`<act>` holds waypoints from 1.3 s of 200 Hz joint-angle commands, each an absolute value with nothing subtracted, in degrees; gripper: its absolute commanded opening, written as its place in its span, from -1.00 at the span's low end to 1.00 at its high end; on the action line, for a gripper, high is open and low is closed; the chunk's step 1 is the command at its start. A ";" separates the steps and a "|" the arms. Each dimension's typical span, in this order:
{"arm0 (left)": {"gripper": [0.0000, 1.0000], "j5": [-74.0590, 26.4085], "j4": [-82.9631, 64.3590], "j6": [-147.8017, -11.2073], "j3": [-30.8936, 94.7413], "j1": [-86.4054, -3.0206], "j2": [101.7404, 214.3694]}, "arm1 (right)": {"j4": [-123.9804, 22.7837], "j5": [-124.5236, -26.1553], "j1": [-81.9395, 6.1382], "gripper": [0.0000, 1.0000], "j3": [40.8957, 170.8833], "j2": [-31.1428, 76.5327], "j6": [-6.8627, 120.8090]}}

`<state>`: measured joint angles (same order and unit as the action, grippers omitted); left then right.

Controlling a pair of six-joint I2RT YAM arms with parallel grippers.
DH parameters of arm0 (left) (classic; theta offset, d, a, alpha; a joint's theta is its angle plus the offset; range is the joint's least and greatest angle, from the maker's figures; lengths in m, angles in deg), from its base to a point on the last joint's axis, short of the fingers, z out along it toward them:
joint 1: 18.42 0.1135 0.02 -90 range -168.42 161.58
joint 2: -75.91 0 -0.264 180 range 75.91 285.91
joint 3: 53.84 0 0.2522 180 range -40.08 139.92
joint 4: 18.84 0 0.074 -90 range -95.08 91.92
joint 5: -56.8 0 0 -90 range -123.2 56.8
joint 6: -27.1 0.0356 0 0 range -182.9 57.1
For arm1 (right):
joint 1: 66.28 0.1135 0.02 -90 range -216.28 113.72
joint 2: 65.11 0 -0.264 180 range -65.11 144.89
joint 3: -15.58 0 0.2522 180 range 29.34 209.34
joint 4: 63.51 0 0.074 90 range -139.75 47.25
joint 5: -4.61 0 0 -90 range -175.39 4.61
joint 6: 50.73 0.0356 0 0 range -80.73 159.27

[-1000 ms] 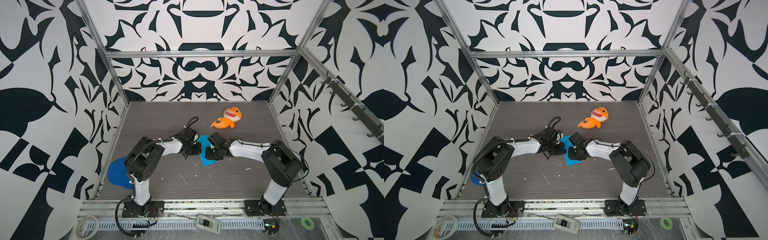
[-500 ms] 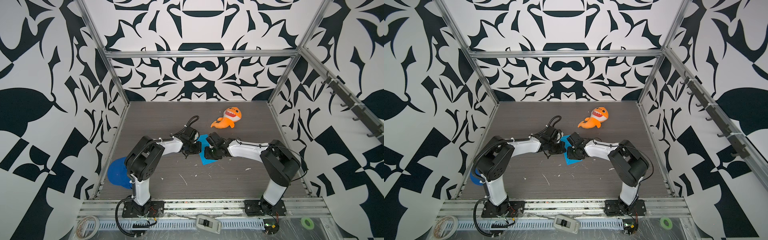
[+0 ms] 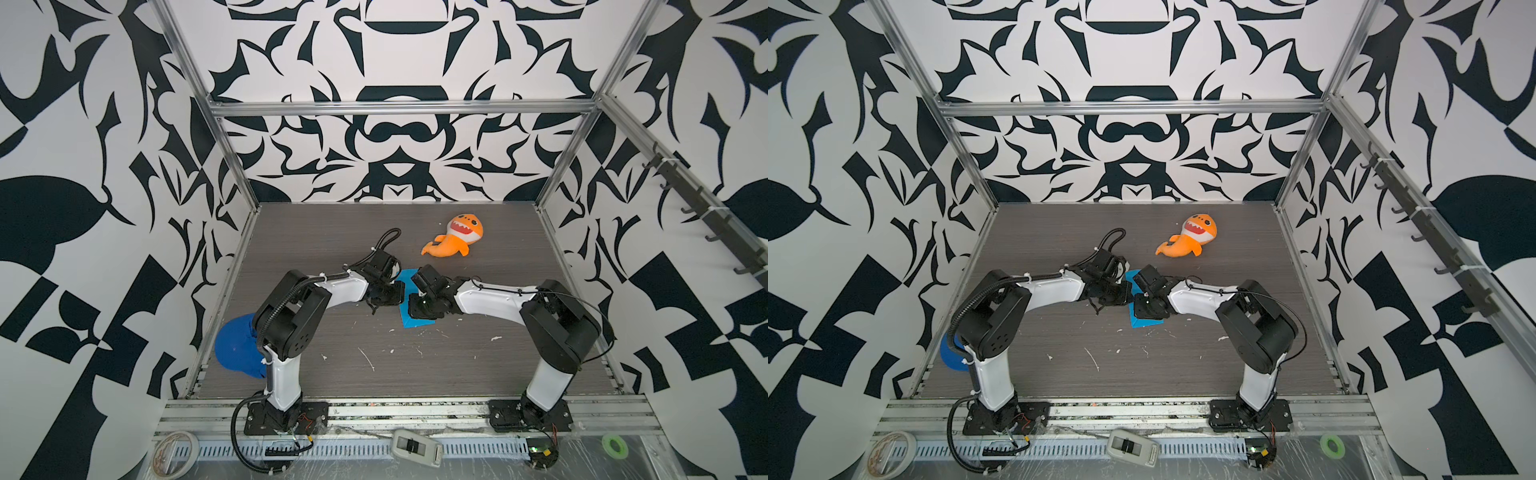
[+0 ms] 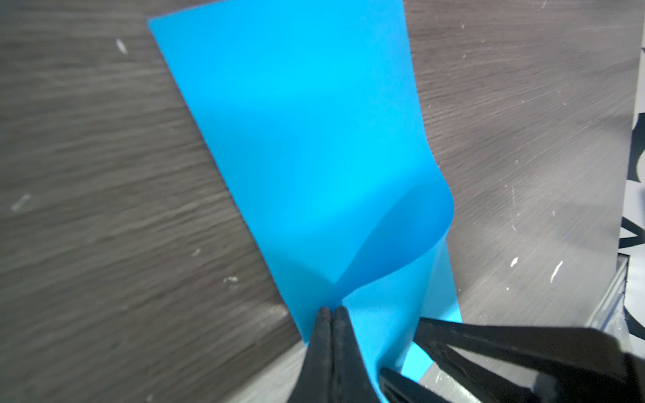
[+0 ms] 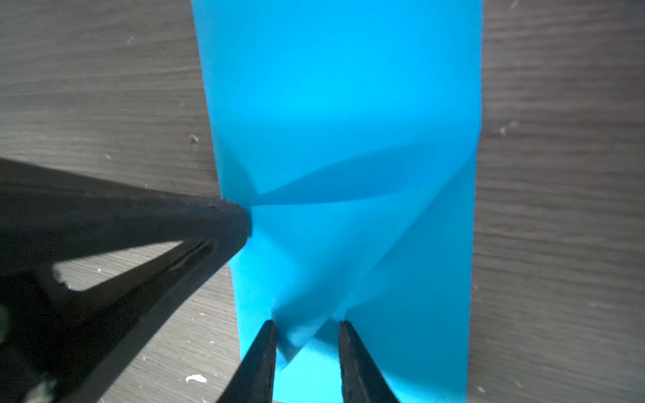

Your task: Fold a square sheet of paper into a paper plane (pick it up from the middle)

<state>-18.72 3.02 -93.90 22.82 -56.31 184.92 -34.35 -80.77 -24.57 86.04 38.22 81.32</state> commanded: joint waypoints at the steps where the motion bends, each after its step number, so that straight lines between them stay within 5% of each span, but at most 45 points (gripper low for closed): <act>1: -0.91 -19.32 4.82 -92.26 24.28 -56.30 186.53 | -25.48 -86.19 -25.12 -0.29 80.93 45.81 80.62; 260: -0.90 -17.71 3.50 -91.39 25.14 -56.30 186.88 | -34.76 -73.79 -29.27 -0.18 80.17 37.01 70.99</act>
